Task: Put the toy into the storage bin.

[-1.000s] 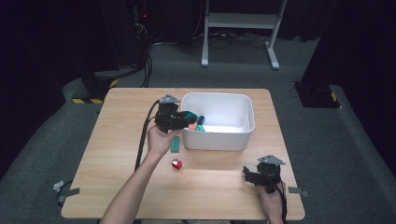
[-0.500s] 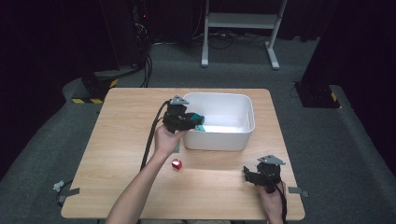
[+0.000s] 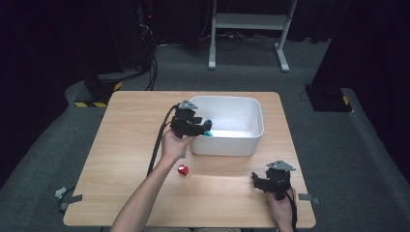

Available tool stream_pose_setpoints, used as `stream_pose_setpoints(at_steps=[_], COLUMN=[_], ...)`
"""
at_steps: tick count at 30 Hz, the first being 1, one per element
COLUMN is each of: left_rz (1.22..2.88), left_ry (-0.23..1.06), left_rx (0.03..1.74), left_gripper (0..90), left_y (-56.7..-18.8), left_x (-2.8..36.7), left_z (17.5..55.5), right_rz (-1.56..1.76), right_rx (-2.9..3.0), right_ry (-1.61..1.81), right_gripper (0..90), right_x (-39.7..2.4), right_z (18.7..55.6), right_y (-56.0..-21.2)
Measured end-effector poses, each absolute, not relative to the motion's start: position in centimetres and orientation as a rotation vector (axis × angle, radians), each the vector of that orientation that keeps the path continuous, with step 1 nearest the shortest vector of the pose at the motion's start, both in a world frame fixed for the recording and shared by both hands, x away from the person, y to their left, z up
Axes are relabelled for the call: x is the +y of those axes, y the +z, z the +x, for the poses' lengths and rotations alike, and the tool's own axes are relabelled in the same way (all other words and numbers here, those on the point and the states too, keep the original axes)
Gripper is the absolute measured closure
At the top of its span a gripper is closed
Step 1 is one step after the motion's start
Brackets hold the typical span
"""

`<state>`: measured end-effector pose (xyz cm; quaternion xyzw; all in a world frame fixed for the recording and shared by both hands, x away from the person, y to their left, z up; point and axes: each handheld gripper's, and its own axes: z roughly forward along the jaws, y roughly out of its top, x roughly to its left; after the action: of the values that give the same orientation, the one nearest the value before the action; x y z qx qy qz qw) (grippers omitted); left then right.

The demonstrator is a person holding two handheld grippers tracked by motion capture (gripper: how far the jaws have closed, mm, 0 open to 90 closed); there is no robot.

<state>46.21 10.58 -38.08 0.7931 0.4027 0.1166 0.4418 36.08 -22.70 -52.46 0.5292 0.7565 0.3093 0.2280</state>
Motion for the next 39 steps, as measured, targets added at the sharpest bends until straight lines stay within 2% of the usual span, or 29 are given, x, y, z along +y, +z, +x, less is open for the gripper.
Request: stream_pose_setpoints(at_steps=[16,25,39], left_rz=[1.888,1.85,1.838], left_ry=[0.402,0.435,0.454], left_rx=[1.027,1.095,1.166], left_gripper=[40.2,39.6,38.6], left_y=[-36.7,-37.8,-39.4], left_x=[14.8,17.8,20.3], left_z=[43.4,42.0,40.8], right_rz=[1.458,1.458,1.456], right_rx=[2.085,2.085,2.088], right_ry=[0.853,0.853,0.854], right_gripper=[15.0,15.0,15.0], right_x=[-22.7,-22.7,-22.6], right_z=[36.1,36.1,36.1], right_y=[-52.5,-52.5,-52.5])
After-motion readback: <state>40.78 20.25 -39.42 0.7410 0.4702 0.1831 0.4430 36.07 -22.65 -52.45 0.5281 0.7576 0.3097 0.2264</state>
